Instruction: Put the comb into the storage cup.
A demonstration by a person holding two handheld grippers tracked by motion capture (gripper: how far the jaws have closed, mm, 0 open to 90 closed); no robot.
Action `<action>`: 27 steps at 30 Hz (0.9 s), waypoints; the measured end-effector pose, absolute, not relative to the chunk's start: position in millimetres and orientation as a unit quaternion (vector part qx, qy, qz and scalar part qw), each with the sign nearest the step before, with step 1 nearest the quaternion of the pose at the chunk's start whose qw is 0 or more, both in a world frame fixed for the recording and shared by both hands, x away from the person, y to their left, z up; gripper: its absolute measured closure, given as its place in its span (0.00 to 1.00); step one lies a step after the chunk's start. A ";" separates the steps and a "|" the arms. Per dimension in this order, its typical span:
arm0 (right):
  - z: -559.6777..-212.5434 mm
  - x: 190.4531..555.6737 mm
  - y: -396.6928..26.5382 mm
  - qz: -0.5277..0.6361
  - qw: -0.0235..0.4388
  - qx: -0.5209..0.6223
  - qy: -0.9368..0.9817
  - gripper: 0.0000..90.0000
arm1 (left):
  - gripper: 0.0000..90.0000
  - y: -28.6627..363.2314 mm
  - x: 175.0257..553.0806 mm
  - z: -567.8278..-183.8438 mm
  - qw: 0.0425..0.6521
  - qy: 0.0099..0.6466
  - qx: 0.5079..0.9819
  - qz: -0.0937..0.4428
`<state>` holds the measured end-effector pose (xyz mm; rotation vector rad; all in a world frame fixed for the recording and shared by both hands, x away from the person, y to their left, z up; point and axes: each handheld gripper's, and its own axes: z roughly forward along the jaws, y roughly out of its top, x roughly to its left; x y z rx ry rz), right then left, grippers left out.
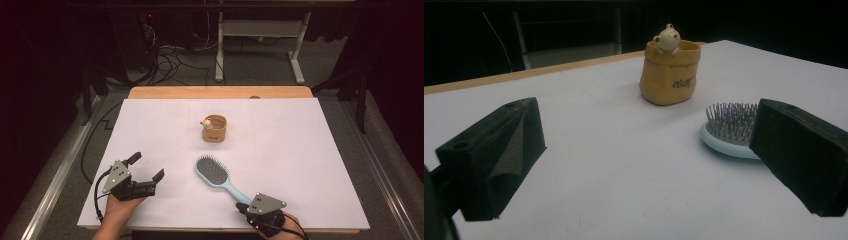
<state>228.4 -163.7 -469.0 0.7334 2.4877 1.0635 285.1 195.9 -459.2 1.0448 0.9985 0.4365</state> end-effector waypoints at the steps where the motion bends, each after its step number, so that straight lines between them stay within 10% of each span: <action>1: -469.0 228.4 -163.7 0.374 0.168 0.258 0.875 1.00 | 0.03 195.9 285.1 -459.2 0.728 0.453 0.474 0.198; 27: -453.1 245.6 -204.0 0.436 0.194 0.312 0.821 1.00 | 0.02 196.2 286.8 -459.1 0.725 0.457 0.473 0.203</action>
